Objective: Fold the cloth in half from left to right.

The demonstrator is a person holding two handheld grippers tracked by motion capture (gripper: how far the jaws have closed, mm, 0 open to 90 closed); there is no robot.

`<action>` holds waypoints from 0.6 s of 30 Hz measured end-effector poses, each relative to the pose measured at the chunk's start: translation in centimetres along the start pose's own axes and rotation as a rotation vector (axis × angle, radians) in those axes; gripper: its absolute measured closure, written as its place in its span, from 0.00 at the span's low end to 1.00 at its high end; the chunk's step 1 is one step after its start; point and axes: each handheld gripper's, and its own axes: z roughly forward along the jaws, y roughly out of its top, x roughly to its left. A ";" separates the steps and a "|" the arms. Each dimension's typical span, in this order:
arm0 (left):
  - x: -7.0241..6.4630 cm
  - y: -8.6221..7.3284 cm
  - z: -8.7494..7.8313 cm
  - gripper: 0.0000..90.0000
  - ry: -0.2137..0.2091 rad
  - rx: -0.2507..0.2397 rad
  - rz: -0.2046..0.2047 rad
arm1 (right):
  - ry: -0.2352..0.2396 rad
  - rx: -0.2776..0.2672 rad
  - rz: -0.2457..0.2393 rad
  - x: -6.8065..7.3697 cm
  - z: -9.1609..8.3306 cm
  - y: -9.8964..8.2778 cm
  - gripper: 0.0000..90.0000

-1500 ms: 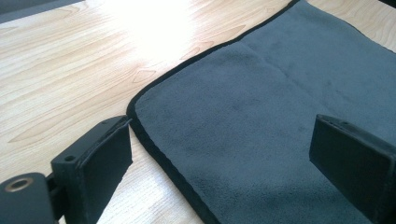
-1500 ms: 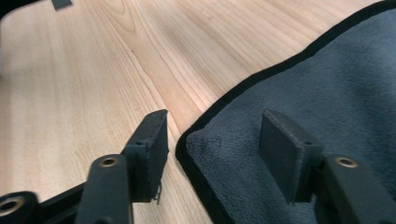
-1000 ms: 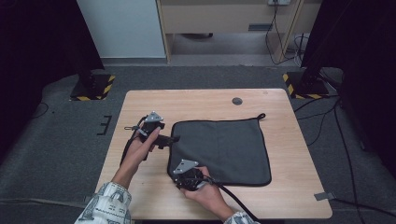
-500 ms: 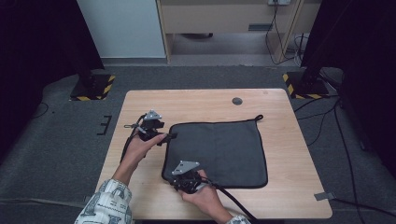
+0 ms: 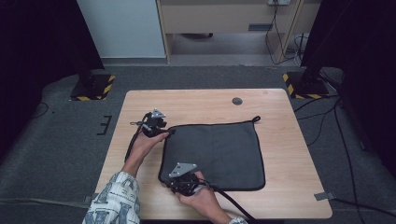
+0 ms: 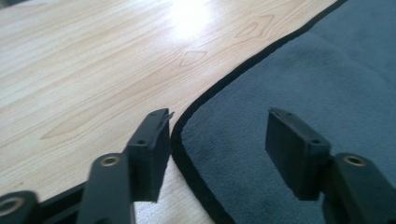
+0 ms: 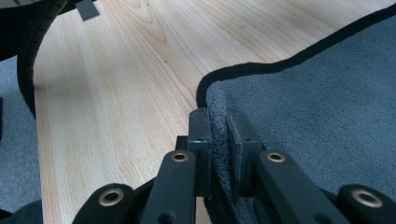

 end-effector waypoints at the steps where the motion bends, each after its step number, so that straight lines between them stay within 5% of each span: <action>1: 0.1 -0.1 0.2 0.49 0.005 0.003 0.003 | 0.000 0.002 -0.001 0.0 0.0 0.0 0.91; 18: 1.3 -1.3 2.8 0.55 0.029 0.059 -0.043 | 0.002 0.004 -0.005 0.1 -0.1 0.0 0.90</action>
